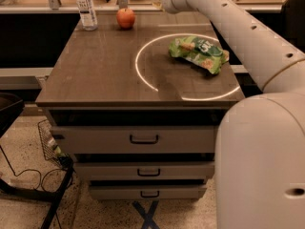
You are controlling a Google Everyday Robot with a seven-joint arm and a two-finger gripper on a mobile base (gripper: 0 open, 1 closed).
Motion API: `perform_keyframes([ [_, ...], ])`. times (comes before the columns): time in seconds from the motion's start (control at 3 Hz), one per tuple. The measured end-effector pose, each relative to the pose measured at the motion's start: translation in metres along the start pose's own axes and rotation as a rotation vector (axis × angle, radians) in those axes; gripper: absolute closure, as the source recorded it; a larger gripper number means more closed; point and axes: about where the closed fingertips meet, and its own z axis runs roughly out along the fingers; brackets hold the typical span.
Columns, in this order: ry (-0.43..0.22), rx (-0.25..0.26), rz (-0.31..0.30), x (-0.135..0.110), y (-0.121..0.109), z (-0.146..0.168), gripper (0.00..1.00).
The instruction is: Move paper bowl near apple
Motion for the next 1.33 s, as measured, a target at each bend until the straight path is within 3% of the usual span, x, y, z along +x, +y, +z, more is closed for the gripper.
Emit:
perform_keyframes([
  [0.33, -0.027, 0.039, 0.105, 0.004, 0.02, 0.001, 1.0],
  [0.67, -0.04, 0.024, 0.168, 0.006, 0.036, 0.014, 1.0],
  [1.33, -0.048, -0.063, 0.255, 0.028, 0.063, 0.049, 1.0],
])
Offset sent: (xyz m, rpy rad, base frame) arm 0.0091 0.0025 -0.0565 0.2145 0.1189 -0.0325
